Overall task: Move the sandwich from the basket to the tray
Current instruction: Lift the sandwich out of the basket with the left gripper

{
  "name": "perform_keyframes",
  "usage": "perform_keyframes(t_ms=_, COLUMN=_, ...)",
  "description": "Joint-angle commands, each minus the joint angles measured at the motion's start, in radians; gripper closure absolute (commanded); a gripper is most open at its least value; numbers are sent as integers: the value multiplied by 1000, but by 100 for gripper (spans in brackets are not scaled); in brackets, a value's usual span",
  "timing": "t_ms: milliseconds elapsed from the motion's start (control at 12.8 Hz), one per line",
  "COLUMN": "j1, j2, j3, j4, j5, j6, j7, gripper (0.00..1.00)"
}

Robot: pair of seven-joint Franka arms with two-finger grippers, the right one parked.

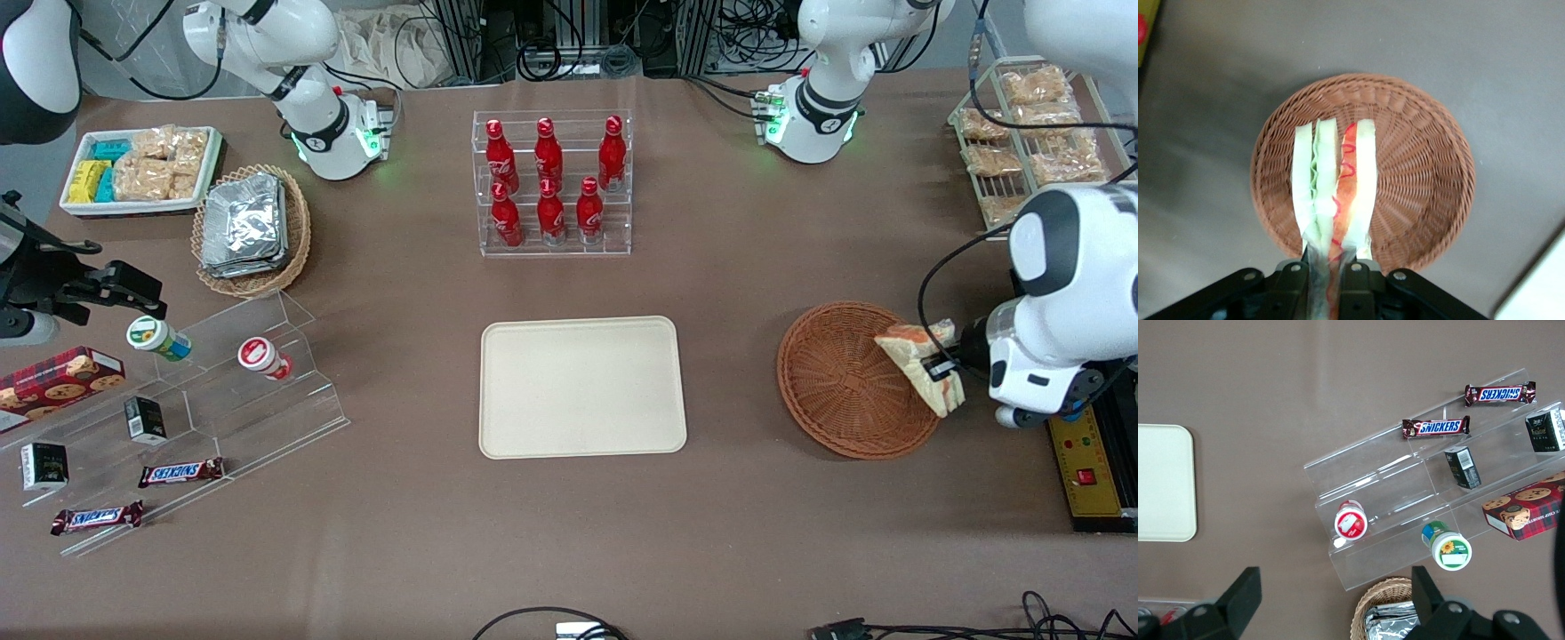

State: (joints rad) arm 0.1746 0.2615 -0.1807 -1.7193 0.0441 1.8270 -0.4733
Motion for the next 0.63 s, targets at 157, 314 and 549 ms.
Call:
perform_keyframes(t_ms=157, j1=-23, j2=-8, j3=-49, j4=170, j5=3, j6=-161, j7=68, gripper=100)
perform_keyframes(t_ms=314, j1=-23, j2=-16, j3=-81, j4=197, j5=14, j6=-175, j7=67, gripper=100)
perform_keyframes(t_ms=549, j1=-33, j2=-13, j3=-141, j4=276, j5=45, j6=-244, j7=59, gripper=100)
